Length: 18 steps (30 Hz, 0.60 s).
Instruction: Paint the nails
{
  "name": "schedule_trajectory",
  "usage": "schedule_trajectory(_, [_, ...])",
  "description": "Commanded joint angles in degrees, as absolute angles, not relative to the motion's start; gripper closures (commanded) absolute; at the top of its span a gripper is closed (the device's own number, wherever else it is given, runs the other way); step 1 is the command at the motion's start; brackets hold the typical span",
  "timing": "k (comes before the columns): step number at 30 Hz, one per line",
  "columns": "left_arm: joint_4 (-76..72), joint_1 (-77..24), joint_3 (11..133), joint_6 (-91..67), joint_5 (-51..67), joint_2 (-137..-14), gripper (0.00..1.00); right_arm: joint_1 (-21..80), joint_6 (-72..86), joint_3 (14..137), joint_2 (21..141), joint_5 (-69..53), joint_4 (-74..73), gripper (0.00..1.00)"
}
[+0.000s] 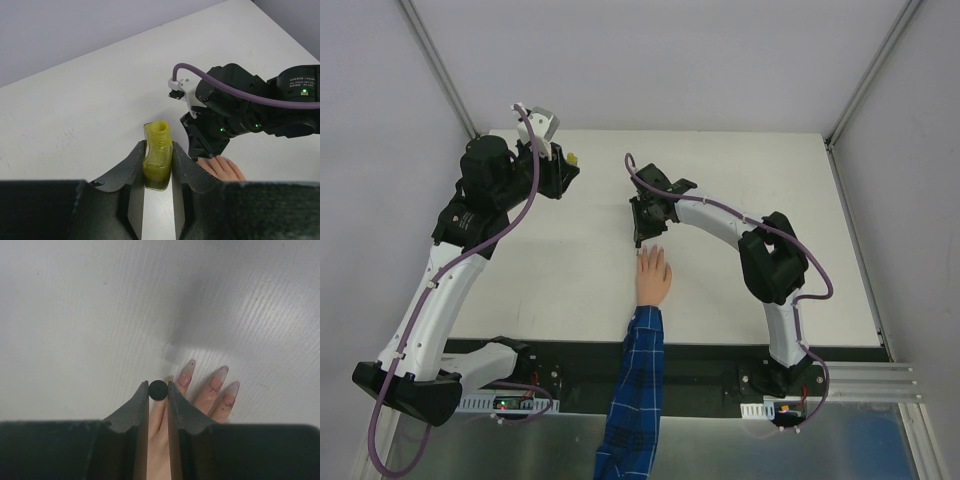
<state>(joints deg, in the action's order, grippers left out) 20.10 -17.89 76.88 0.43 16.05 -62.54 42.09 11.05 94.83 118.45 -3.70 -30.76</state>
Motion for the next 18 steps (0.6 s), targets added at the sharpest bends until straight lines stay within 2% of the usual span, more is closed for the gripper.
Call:
schedule_trajectory(1, [19.2,-17.4,76.6,0.2,16.9,-61.0,1.00,41.9,12.0,94.8,118.2,-3.3,-31.7,1.00])
schedule_trajectory(18, [19.2,-17.4,76.8,0.2,17.1,-61.1,1.00,41.9,11.4,93.3,118.5,-2.7,-32.0,1.00])
